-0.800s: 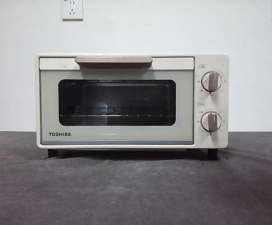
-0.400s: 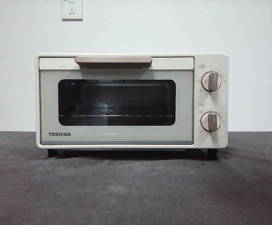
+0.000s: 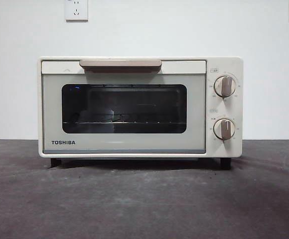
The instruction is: The left arm flap open the oven, the right arm pick bread and place it into oven, the left arm flap close the oven
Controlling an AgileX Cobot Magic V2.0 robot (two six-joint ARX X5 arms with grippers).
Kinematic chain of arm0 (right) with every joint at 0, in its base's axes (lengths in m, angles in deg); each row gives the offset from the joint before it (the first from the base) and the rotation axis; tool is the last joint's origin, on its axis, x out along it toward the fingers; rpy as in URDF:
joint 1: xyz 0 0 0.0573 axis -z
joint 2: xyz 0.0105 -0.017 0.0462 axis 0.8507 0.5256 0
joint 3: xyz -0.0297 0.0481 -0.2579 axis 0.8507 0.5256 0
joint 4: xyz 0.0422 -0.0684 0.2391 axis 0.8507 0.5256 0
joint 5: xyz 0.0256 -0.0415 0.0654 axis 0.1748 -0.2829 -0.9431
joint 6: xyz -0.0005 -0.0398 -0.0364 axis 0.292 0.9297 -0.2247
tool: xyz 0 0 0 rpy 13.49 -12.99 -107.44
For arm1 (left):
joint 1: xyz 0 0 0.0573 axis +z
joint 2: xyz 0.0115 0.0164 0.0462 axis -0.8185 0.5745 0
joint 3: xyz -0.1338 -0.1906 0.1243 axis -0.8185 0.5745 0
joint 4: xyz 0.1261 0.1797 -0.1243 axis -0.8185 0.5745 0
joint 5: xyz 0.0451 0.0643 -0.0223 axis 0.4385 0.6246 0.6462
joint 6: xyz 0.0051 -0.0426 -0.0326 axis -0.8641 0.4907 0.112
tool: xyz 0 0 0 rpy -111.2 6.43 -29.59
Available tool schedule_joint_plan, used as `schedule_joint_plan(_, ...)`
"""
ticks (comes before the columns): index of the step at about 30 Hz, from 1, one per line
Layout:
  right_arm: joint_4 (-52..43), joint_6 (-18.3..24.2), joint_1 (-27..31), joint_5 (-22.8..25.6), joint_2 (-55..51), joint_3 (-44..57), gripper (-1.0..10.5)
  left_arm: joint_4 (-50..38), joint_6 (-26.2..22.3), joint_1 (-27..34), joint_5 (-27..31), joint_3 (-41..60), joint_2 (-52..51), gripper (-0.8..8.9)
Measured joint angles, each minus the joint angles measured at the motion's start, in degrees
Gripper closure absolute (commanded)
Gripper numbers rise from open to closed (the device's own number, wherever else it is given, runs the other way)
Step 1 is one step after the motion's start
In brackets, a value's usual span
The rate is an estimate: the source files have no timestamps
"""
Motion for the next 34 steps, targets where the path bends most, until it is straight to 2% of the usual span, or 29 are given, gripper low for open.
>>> schedule_joint_plan(7,2.25,-3.98,0.0,-0.72,3.98,-9.79,9.4,-0.24,3.48,-0.33,-2.43,-12.46,7.1,8.03)
schedule_joint_plan(16,10.64,-3.74,0.0,-10.19,15.89,-24.81,9.4,6.4,2.73,-1.46,-12.5,-30.62,23.06,8.03)
schedule_joint_plan(24,20.81,1.77,-0.02,-20.09,26.64,-37.22,9.4,13.11,-0.92,-7.34,-19.47,-42.73,33.14,8.03)
schedule_joint_plan(28,24.98,6.43,-1.27,-22.23,30.45,-41.48,9.4,17.03,-6.16,-10.54,-21.33,-46.45,37.27,8.03)
schedule_joint_plan(34,26.69,12.76,-4.17,-22.6,31.15,-43.41,9.4,18.51,-14.05,-14.05,-25.4,-46.6,38.93,8.03)
